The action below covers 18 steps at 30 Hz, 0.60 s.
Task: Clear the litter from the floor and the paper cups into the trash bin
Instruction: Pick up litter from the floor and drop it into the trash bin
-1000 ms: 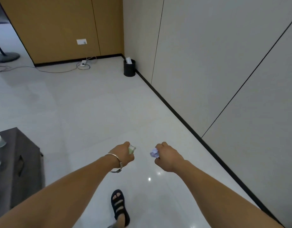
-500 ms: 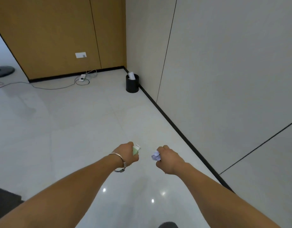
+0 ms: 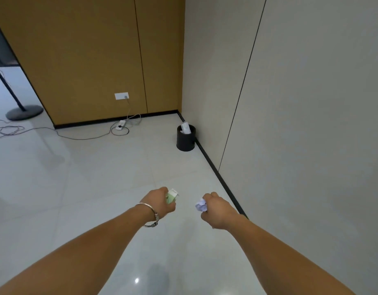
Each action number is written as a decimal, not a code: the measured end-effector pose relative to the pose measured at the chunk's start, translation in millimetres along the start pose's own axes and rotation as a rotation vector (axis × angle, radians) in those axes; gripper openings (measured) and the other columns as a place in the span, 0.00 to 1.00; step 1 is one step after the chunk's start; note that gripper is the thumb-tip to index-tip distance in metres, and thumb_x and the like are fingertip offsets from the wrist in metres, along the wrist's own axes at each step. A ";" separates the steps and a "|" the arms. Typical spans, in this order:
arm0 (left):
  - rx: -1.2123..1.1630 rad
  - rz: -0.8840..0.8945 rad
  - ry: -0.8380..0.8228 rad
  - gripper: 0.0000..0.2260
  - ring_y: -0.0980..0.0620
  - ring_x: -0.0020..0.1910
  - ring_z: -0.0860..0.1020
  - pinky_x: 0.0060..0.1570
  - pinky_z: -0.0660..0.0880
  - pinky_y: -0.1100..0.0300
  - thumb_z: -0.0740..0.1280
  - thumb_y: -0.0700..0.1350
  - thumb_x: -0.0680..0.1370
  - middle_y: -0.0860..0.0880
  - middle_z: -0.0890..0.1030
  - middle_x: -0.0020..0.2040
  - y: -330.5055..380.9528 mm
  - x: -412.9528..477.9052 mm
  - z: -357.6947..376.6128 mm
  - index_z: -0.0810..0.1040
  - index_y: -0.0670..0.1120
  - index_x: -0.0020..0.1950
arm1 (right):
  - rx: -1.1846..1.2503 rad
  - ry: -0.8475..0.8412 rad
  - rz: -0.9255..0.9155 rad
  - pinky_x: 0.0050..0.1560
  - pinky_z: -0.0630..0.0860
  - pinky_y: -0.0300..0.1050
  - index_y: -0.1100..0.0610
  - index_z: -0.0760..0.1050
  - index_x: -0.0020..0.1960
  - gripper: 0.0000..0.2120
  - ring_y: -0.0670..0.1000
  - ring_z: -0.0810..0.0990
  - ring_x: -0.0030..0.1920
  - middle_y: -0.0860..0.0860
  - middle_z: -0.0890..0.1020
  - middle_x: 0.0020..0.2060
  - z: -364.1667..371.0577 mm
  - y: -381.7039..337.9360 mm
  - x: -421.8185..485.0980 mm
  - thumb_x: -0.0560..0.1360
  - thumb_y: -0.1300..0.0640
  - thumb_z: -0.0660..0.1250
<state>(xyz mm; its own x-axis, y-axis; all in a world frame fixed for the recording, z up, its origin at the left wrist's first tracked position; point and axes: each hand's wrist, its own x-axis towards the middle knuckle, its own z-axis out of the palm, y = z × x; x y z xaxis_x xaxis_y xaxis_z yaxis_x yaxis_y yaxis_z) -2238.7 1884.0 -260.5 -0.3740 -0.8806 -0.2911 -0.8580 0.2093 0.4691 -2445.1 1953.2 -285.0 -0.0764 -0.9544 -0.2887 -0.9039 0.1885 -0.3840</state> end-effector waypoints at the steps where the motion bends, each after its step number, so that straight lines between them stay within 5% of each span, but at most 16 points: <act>1: -0.008 -0.005 -0.005 0.13 0.48 0.43 0.79 0.40 0.73 0.59 0.67 0.53 0.73 0.47 0.81 0.45 2.4 18.6 -4.8 0.73 0.47 0.51 | -0.010 -0.007 -0.003 0.51 0.70 0.41 0.55 0.69 0.65 0.17 0.55 0.75 0.58 0.53 0.70 0.60 -8.1 4.4 19.6 0.76 0.58 0.61; 13: -0.006 0.016 -0.083 0.16 0.49 0.46 0.77 0.42 0.73 0.60 0.67 0.55 0.73 0.48 0.79 0.48 17.3 329.0 -69.5 0.74 0.47 0.55 | -0.041 -0.019 0.034 0.48 0.71 0.41 0.55 0.70 0.64 0.17 0.55 0.76 0.57 0.53 0.70 0.61 -100.4 40.0 308.8 0.76 0.56 0.62; 18: 0.013 0.032 -0.058 0.17 0.47 0.46 0.77 0.44 0.73 0.58 0.67 0.55 0.74 0.46 0.79 0.50 34.1 447.5 -117.8 0.73 0.45 0.55 | -0.006 0.027 0.053 0.55 0.74 0.44 0.56 0.71 0.64 0.17 0.55 0.76 0.57 0.54 0.72 0.60 -144.9 47.3 414.6 0.76 0.56 0.64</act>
<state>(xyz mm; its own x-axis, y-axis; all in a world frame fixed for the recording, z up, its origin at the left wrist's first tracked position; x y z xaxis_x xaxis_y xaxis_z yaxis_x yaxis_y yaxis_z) -2393.8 1447.0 -276.5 -0.4207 -0.8474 -0.3238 -0.8496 0.2429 0.4682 -2580.5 1532.9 -295.8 -0.1356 -0.9489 -0.2849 -0.9006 0.2379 -0.3637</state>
